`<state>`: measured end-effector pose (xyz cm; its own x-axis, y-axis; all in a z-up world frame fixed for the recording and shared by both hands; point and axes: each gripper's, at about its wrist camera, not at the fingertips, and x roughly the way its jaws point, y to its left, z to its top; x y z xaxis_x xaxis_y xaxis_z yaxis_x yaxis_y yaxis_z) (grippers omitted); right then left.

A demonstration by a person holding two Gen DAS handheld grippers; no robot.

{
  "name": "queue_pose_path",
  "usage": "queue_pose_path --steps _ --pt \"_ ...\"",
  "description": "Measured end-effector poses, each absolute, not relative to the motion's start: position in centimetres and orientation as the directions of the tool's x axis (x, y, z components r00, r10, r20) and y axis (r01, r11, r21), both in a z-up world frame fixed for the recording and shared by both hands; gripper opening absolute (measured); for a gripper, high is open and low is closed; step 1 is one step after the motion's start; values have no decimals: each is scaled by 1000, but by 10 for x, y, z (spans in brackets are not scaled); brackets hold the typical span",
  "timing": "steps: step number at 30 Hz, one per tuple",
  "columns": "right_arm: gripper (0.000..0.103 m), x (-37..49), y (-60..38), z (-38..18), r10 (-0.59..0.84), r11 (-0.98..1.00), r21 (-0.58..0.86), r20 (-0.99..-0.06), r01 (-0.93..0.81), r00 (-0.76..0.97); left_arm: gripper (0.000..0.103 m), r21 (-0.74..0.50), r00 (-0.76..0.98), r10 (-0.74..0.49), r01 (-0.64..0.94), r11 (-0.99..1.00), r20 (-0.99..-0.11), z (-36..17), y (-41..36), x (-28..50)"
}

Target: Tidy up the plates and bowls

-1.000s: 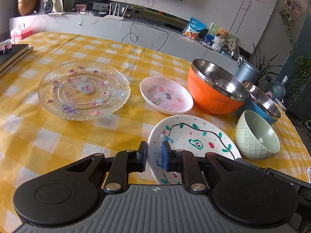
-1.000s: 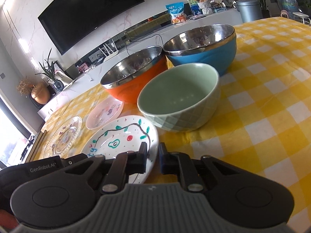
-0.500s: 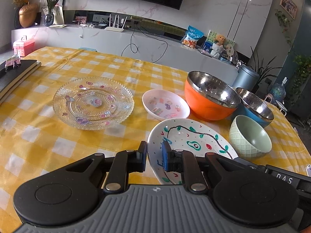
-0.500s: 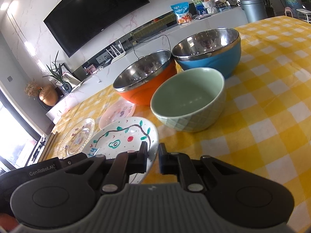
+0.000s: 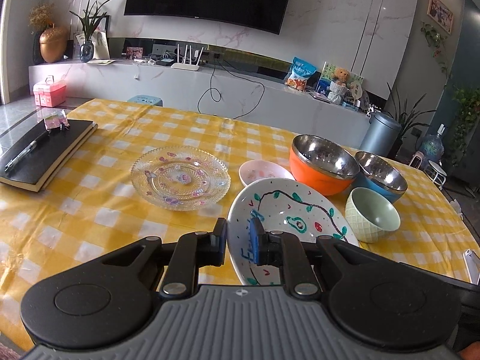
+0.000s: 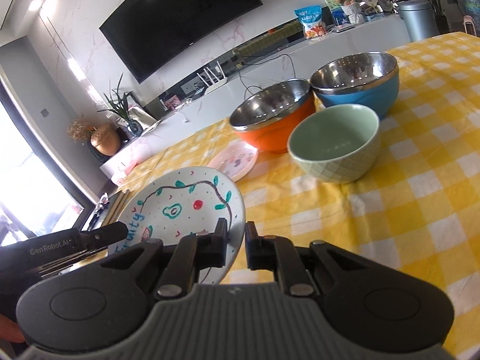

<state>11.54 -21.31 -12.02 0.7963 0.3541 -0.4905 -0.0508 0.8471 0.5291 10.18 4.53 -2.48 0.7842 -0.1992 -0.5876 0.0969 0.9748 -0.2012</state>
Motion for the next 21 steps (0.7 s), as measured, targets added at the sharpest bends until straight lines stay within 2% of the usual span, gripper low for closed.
queue_pose_path --steps 7,21 --pt "10 95 -193 -114 388 859 498 -484 -117 784 18 -225 765 -172 37 974 -620 -34 69 82" --pt "10 93 -166 -136 405 875 467 -566 -125 718 18 -237 719 -144 -30 971 -681 -63 92 82"
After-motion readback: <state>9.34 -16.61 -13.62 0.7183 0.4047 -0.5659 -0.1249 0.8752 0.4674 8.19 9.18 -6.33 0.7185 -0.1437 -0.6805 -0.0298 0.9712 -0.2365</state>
